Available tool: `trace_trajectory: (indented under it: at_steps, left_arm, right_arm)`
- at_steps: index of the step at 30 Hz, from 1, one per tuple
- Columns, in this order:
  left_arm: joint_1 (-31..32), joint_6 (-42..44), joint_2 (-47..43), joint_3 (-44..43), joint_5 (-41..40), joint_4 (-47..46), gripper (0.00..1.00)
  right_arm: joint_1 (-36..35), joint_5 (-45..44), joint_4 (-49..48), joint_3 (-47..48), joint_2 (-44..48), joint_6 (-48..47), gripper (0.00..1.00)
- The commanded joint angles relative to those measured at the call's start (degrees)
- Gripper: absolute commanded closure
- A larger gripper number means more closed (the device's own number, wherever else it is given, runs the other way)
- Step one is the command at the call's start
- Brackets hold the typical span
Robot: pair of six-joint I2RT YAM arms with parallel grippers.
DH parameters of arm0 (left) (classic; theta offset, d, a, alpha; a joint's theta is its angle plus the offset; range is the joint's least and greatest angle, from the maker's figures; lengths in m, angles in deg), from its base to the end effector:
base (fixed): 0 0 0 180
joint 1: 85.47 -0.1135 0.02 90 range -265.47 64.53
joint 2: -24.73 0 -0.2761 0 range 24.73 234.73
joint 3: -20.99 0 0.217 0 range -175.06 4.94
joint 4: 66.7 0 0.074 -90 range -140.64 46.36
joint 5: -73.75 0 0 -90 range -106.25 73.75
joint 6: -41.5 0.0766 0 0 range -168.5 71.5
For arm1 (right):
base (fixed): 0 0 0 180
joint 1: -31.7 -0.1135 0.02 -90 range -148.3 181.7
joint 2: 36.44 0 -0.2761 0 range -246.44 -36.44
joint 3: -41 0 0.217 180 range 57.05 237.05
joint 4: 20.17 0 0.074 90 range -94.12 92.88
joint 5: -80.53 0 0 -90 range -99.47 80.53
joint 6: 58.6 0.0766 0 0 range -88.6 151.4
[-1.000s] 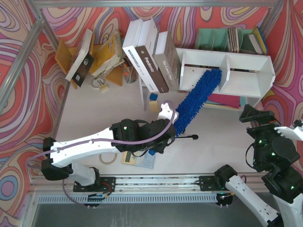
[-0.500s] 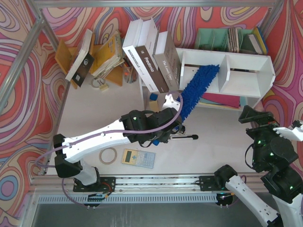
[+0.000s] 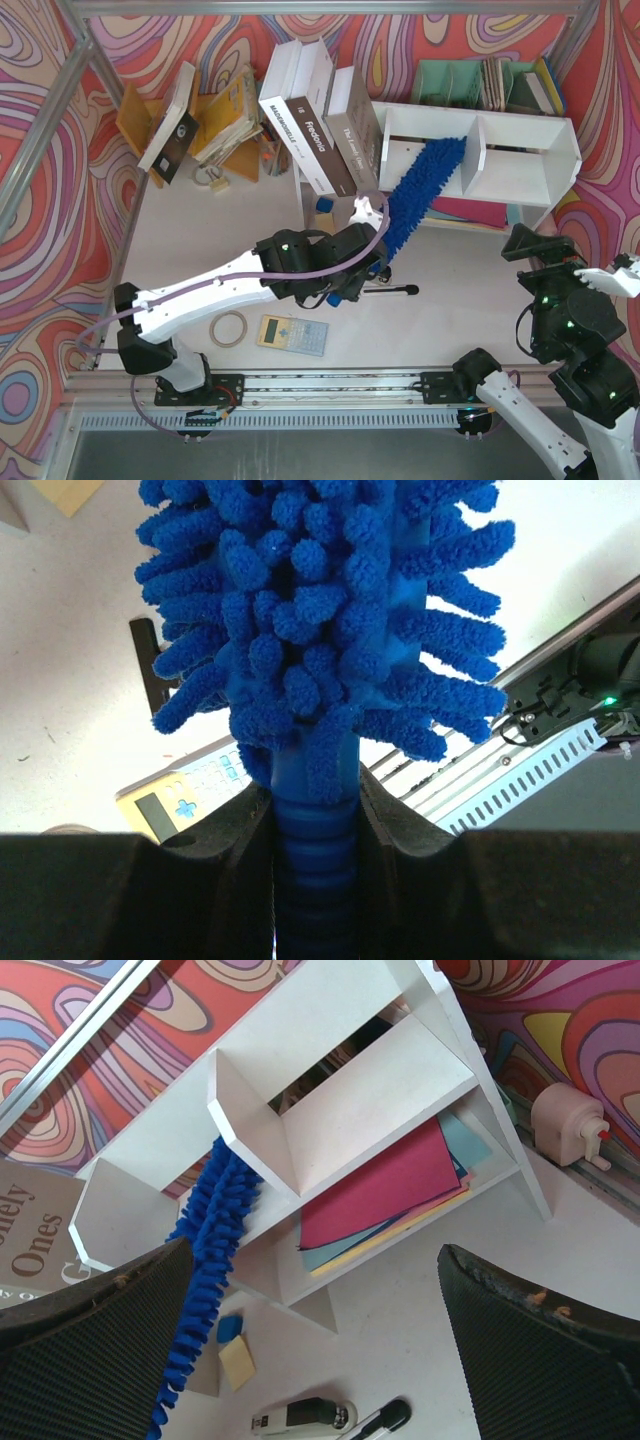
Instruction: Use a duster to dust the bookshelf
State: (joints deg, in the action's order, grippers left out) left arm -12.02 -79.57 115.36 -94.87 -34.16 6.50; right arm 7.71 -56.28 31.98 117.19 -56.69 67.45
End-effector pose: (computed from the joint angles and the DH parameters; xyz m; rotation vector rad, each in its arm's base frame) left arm 0.1131 -0.2978 0.3730 0.7350 2.2995 -0.4996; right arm 0.0306 -0.0475 0.3972 0.7844 1.3132 0.2218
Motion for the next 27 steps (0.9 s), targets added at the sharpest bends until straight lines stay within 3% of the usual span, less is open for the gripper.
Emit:
trace_trajectory:
  at_steps: [1,9,16,22,27]
  left_arm:
    - [1.73,2.13,0.67,-1.95,1.81,-1.01,1.0]
    - [6.89,-0.09,-6.69,4.63,0.59,0.22,1.0]
    - [7.67,-3.23,-22.4,15.03,1.98,2.96,1.0]
    - [7.64,-5.39,-32.0,16.26,-3.62,12.59,1.0]
    - [7.59,-2.82,-34.27,14.88,-5.14,8.54,1.0]
  right_arm:
    - [-0.18,-1.78,0.53,-0.15,0.56,0.43,0.03]
    - [-0.13,-1.8,-0.2,-0.72,0.01,0.19,0.03]
    - [-0.16,-1.79,-1.17,-1.2,-0.62,0.14,0.02]
    - [-0.15,-1.17,-2.21,-0.95,-1.6,0.13,0.03]
    - [-0.1,-0.21,-2.26,-0.9,-2.23,1.15,0.02]
